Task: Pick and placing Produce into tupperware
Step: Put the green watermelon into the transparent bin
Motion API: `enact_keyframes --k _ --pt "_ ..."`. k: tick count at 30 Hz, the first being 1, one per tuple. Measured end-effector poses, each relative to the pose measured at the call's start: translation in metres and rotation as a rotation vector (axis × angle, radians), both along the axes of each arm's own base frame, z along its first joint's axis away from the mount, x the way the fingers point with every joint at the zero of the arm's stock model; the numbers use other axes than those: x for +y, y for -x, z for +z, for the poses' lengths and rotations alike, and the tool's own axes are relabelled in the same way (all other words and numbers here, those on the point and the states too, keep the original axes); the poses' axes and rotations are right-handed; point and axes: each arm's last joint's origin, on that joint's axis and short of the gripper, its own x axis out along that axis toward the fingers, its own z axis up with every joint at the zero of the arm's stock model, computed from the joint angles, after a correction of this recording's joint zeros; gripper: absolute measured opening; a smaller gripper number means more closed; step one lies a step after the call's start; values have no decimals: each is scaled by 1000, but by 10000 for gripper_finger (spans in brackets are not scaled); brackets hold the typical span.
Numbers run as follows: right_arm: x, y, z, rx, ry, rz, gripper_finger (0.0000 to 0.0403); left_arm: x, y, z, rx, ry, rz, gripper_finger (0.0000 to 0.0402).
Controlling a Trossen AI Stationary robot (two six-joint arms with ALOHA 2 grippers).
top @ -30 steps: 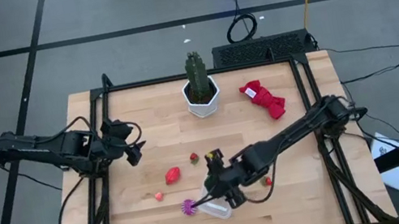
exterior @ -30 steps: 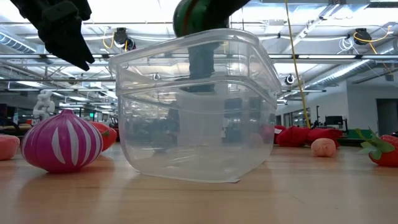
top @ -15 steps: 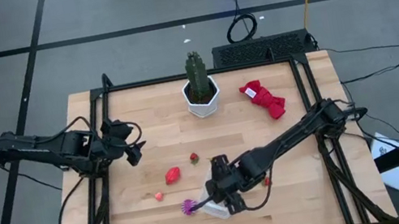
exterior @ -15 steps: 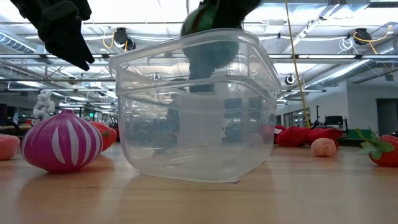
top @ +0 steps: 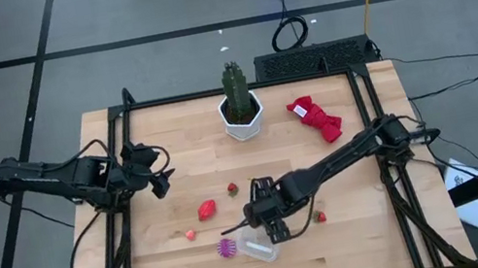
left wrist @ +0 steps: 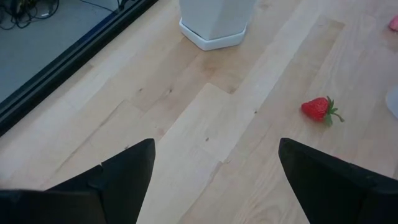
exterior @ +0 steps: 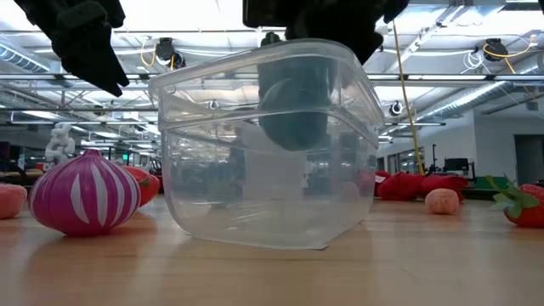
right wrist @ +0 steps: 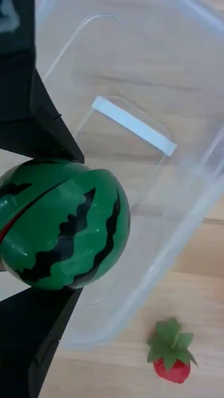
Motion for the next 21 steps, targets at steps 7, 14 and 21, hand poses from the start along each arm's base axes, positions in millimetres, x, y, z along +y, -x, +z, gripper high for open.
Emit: enact_keyframes --k 7,14,21 --pt "-2 1 -13 9 -56 9 288 0 0 0 0 0 0 349" --pt "-4 2 -19 16 -81 -2 288 0 0 0 0 0 0 349" --pt "-2 0 -19 3 -136 10 288 0 0 0 0 0 0 349"
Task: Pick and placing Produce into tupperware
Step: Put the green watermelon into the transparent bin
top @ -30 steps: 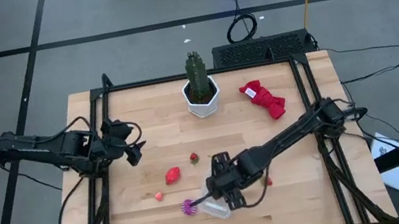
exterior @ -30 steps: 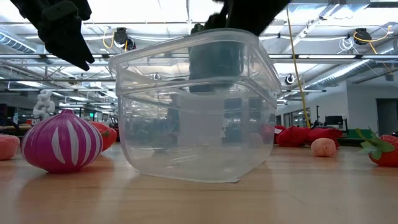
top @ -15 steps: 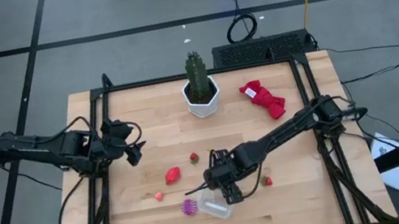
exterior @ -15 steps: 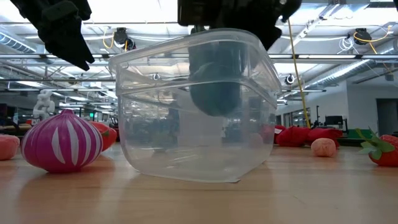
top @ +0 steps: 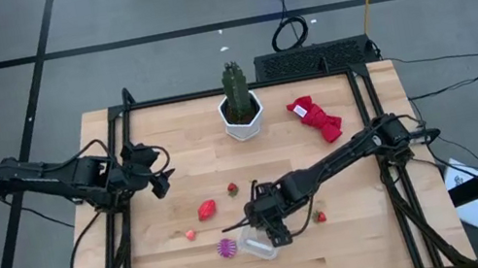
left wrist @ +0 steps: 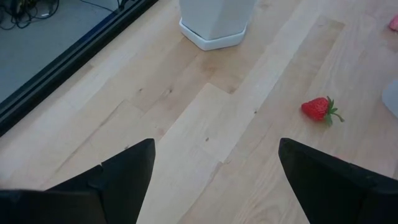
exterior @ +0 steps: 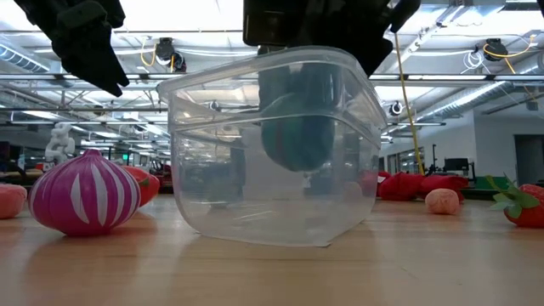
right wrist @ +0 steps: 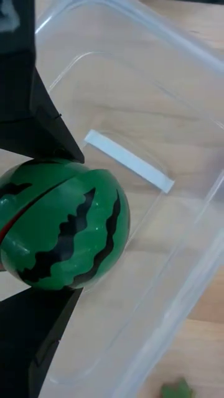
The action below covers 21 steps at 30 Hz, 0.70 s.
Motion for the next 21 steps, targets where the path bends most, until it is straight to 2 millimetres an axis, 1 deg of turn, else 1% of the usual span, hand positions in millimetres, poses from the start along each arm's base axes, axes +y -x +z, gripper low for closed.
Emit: enact_keyframes --k 21 --pt "0 0 0 -5 -2 0 288 0 0 0 0 0 0 349"
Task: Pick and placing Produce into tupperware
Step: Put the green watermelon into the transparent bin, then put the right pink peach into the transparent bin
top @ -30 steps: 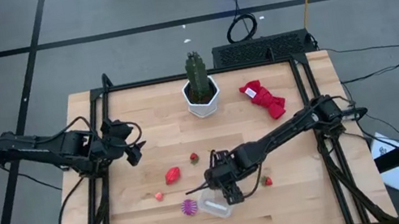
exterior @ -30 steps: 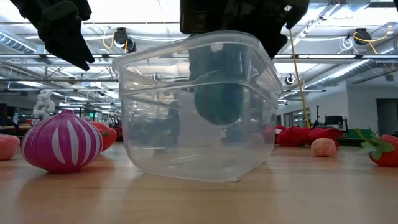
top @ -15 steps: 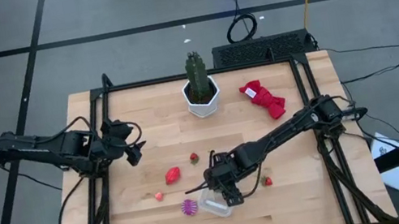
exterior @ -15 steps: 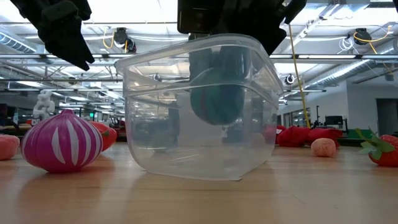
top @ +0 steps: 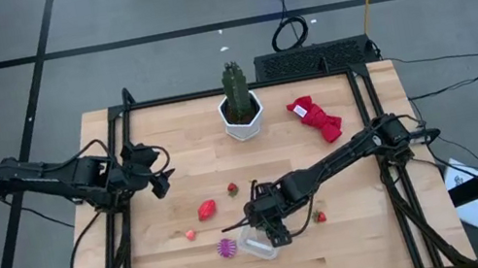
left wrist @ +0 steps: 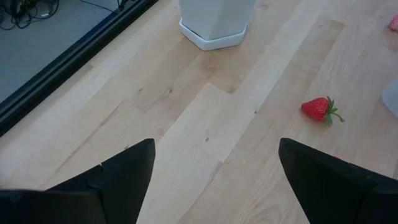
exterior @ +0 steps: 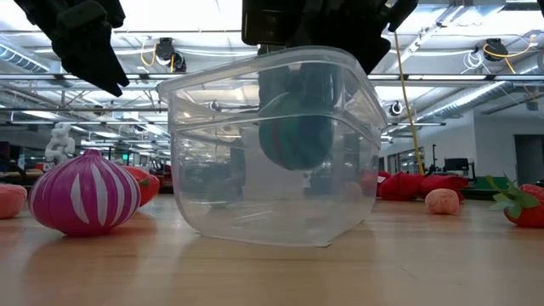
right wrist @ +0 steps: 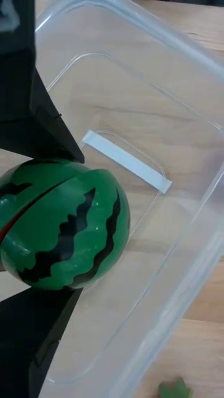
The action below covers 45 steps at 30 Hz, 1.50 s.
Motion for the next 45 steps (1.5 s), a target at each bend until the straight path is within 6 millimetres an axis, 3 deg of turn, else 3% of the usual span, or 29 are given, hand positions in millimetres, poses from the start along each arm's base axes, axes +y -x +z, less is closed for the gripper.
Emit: enact_keyframes --k 8,22,31,39,45 --pt "1 0 0 7 -23 11 291 0 0 0 0 0 0 349" --pt "3 -2 2 -16 -66 70 348 0 0 0 0 0 0 349" --pt "7 -8 45 -40 -69 204 350 0 0 0 0 0 0 349" --pt "-2 16 68 212 11 165 350 0 0 0 0 0 0 349" --pt "-14 44 67 443 331 -30 350 0 0 0 10 -13 -16 349"
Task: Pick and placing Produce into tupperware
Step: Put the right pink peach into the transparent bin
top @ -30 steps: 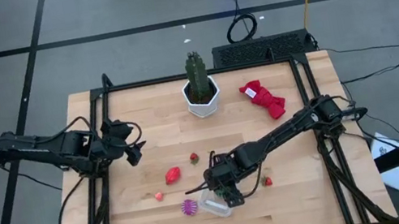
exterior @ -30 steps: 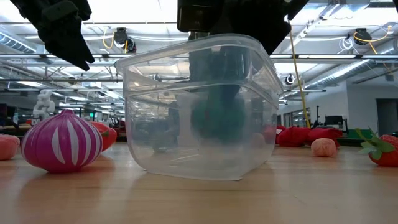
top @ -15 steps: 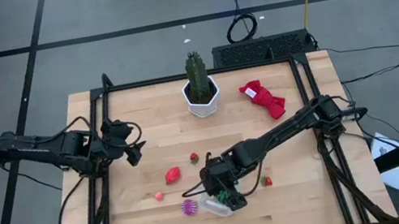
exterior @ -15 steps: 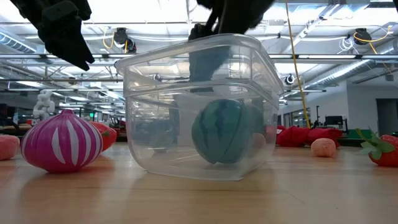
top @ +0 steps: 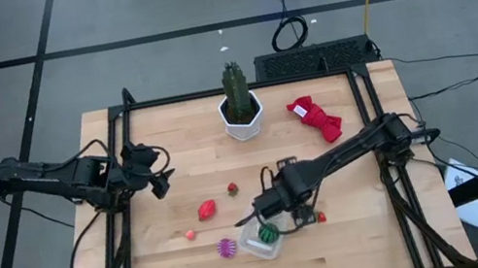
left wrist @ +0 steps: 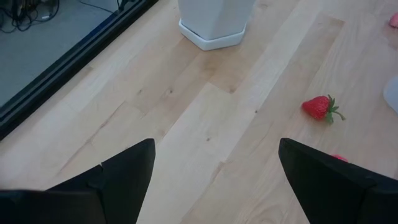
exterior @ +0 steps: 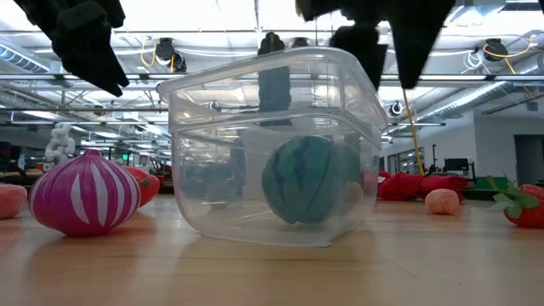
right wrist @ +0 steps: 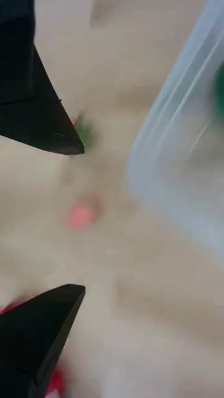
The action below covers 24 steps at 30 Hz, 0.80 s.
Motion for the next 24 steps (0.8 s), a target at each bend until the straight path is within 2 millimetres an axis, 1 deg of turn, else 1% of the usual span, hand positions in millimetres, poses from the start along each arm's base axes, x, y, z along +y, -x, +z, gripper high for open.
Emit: enact_keyframes --k 4,8,11,14,16,18,21,24 --pt "1 8 1 -14 103 34 350 -1 -1 -4 12 -6 -30 349" --pt "-5 23 9 -44 146 30 350 -3 -3 -4 8 40 -93 349" --pt "-13 39 17 -130 165 18 350 -3 -4 -4 9 42 -109 349" --pt "-22 56 18 -253 135 -4 350 -3 -4 -3 8 38 -106 349" --pt "-30 70 14 -312 112 -42 350 -3 -4 -3 9 36 -106 349" --pt "-39 87 7 -338 88 -121 350 -3 -4 -3 11 31 -109 349" --pt "-51 110 -6 -340 86 -261 350 -3 -4 -3 12 24 -111 349" --pt "-58 126 -21 -313 65 -353 350 -3 -4 -3 8 19 -102 349"
